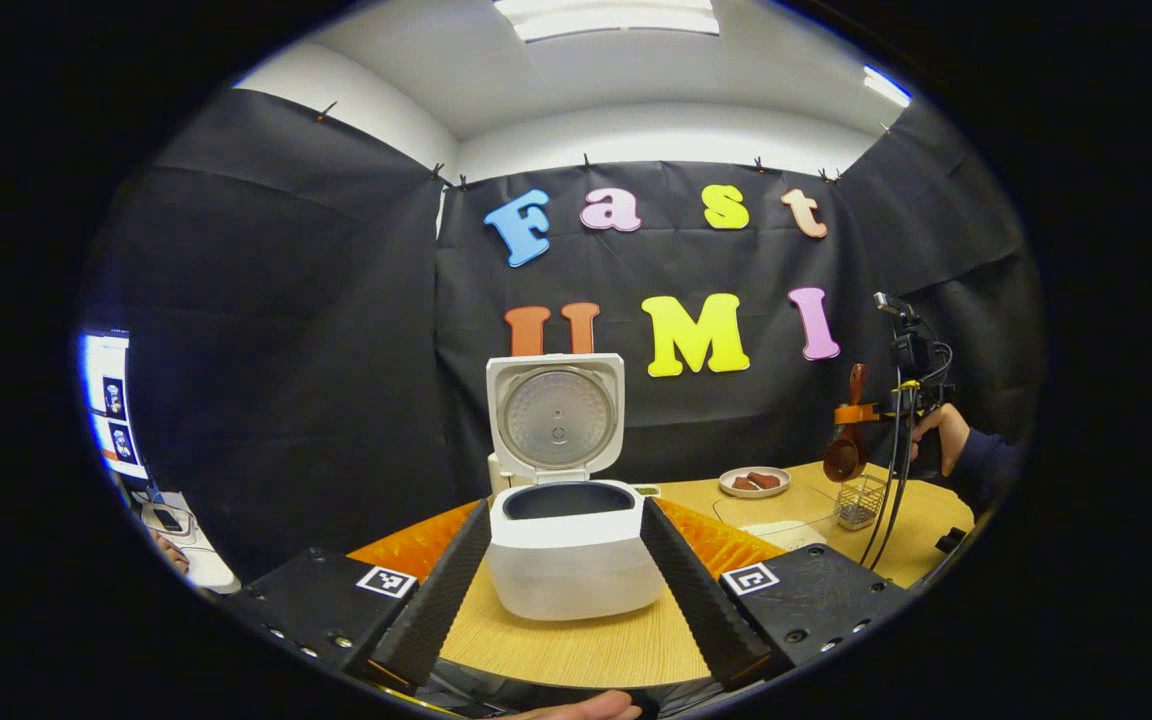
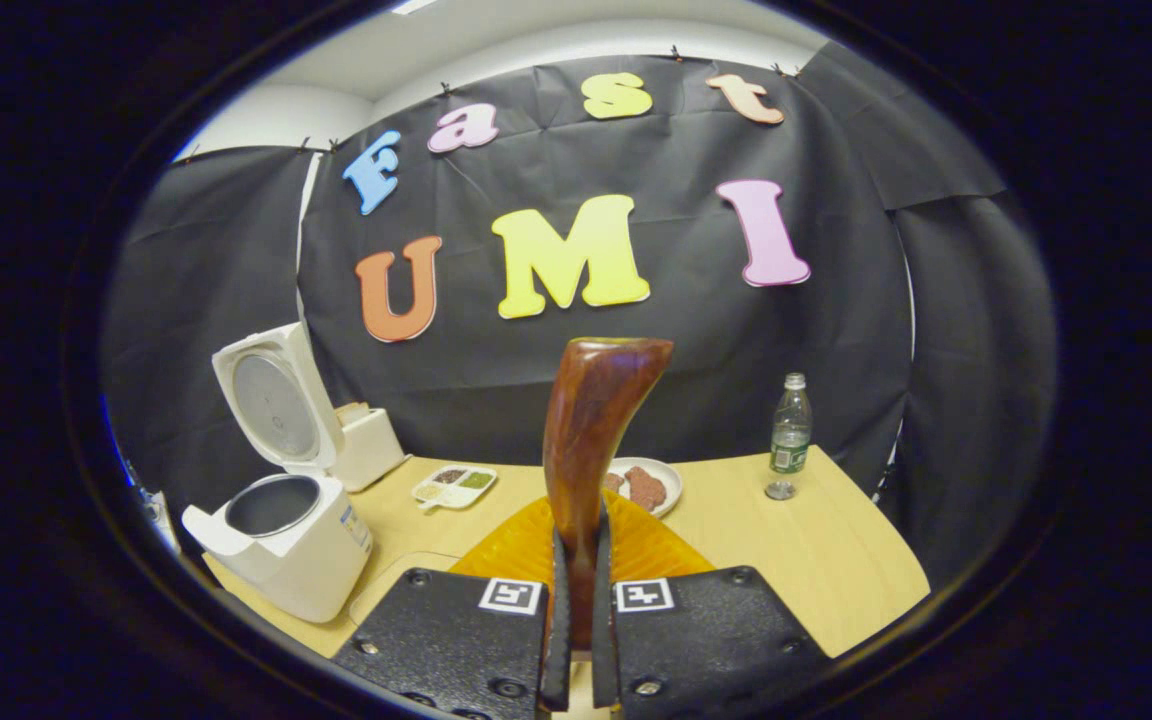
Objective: Close the left gripper, press the button to open the rice cooker; take a wooden spoon from the chopstick holder with the right hand, scoop a spoonful of rice and pour it into the rice cooker, then put the wooden spoon back into the chopstick holder.
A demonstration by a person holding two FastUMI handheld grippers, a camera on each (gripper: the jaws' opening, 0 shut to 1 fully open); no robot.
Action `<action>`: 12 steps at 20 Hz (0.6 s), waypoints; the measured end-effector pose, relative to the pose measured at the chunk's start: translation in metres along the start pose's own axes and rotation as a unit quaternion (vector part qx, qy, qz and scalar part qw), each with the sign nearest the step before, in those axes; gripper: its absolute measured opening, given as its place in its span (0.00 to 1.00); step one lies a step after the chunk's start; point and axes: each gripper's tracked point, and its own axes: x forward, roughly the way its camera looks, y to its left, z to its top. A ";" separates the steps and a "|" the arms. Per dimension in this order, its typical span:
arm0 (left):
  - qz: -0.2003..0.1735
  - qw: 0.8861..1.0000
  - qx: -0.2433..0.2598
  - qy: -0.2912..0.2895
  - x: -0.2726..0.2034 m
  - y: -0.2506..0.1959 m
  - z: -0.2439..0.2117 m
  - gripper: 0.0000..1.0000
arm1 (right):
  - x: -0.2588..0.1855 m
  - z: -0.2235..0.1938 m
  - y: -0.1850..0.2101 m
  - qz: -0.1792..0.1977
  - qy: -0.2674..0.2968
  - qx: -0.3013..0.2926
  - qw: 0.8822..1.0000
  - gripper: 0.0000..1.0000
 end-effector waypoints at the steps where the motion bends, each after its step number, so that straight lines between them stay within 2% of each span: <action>1: 0.004 1.000 -0.002 0.000 -0.001 0.004 -0.001 0.95 | 0.002 -0.003 0.005 -0.007 0.003 0.005 1.000 0.14; 3: 0.017 1.000 -0.005 0.004 -0.002 0.013 -0.004 0.95 | 0.004 -0.009 0.020 -0.004 0.006 0.018 1.000 0.13; 7: 0.028 0.999 -0.012 0.010 -0.005 0.022 -0.008 0.95 | 0.011 -0.019 0.065 0.052 0.010 0.043 0.998 0.13; 12: 0.033 0.999 -0.017 0.012 -0.006 0.023 -0.010 0.95 | 0.035 -0.067 0.087 0.040 0.037 0.041 0.998 0.14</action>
